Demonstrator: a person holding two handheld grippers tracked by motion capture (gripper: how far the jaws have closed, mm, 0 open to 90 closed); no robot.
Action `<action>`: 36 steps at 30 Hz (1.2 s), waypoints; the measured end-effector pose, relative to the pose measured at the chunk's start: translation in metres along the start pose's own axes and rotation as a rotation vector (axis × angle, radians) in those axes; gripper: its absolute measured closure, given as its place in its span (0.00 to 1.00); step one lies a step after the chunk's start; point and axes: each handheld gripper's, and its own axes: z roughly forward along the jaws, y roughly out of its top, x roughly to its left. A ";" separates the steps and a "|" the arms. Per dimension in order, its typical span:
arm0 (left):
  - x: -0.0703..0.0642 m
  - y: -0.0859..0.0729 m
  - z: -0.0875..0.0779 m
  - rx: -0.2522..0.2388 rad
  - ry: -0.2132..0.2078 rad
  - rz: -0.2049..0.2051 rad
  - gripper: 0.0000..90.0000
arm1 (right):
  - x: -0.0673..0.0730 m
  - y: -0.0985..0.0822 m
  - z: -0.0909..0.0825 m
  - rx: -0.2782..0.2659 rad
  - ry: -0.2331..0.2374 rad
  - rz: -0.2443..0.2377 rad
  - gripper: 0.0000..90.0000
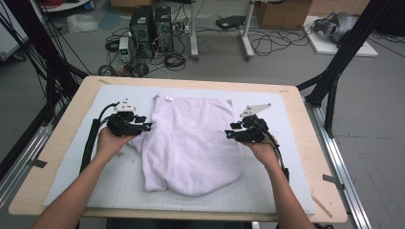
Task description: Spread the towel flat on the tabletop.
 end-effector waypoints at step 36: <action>-0.094 -0.062 -0.019 0.097 -0.212 0.169 0.62 | 0.095 -0.073 -0.001 0.020 0.185 -0.104 0.57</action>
